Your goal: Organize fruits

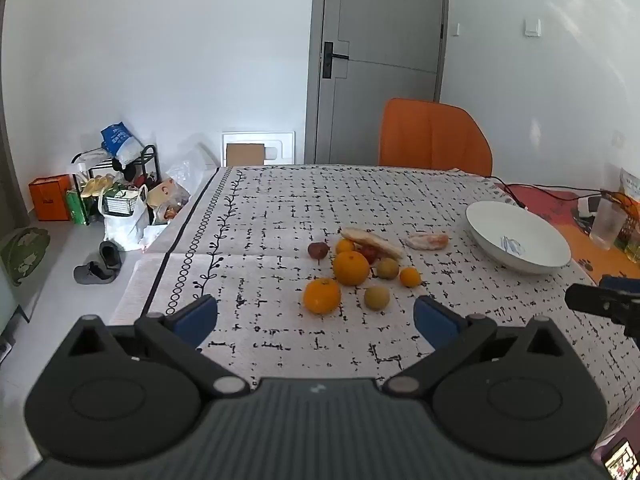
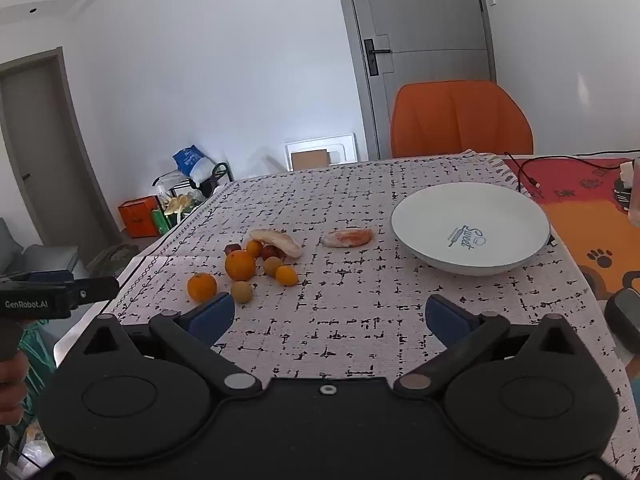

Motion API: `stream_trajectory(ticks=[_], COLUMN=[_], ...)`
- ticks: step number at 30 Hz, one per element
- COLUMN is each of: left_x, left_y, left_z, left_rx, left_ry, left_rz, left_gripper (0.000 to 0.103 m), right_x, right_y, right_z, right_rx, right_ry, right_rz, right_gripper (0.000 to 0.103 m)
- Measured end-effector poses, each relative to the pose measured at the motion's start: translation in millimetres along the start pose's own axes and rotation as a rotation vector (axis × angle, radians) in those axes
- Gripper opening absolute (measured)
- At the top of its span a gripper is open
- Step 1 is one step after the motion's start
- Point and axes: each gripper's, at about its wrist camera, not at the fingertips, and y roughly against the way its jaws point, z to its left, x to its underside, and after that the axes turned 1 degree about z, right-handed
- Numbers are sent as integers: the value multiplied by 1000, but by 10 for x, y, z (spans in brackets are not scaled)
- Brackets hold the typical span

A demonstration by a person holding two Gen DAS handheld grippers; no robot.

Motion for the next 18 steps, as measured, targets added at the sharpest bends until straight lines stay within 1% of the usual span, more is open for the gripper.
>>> stream_trajectory(ticks=[4,5,11,18], left_x=[14,17,71,57], left_y=[15,-29,-62,-44], left_z=[35,-36,-65,21], left_rx=[-5,-2,2,2], left_ry=[19,-12,-12,-1], left_rz=[2,32,38,33], left_gripper=[103,103,103,103], right_x=[0,4,-8,-2], right_y=[-9,-6,3,-25], right_z=[2,5,2,-11], right_rx=[2,4,12,15], right_ry=[-1,-3,-15,-15], right_rz=[-9,-8,12,20], right_gripper=[103,103,103,103])
